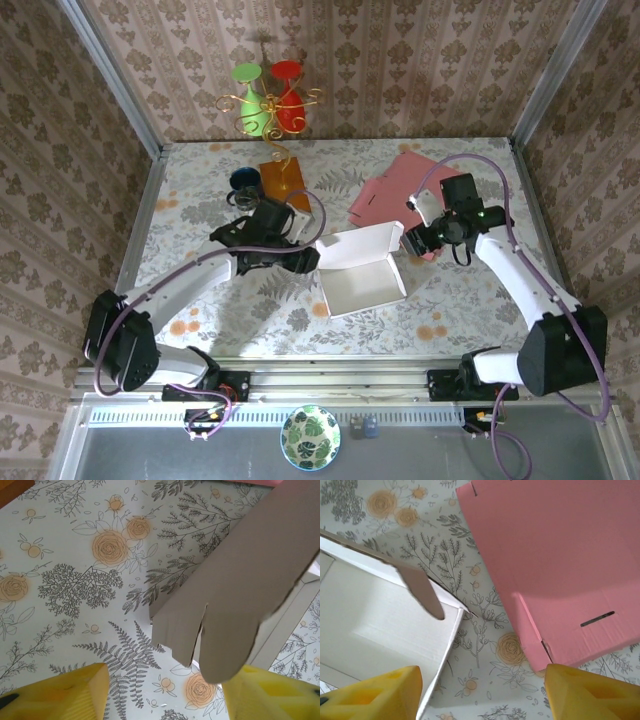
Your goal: Fold the paper box
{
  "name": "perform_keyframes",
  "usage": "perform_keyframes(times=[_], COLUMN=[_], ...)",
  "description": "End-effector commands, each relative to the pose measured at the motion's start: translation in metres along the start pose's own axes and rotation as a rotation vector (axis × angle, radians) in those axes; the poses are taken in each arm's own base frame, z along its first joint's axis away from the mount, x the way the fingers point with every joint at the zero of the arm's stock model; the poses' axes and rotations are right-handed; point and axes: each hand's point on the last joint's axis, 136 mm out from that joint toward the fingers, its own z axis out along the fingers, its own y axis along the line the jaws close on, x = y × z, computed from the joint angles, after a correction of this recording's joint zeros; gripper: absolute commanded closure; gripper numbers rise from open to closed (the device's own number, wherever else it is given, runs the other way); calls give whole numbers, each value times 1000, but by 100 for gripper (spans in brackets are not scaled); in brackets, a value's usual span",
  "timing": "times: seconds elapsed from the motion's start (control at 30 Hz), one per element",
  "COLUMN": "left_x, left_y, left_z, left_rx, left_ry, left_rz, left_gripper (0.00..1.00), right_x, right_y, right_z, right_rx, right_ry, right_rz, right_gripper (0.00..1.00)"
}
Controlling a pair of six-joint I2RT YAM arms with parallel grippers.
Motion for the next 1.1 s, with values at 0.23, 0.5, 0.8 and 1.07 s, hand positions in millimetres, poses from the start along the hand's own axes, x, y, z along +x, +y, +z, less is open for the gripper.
perform_keyframes(times=[0.23, 0.5, 0.8, 1.07], left_x=[-16, -18, -22, -27], left_y=[-4, -5, -5, -3], left_z=[7, 16, 23, 26], left_rx=[12, 23, 24, 2], left_ry=[-20, -13, -6, -12], left_rz=[36, 22, 11, 7], left_gripper=[49, 63, 75, 91], right_x=[-24, -29, -28, -27], right_y=[10, 13, 14, 17], right_z=[22, 28, 33, 35], right_rx=[-184, -204, -211, -204], right_ry=[4, 9, 17, 38], right_rz=[-147, -144, -135, -135], right_gripper=[35, 46, 56, 67])
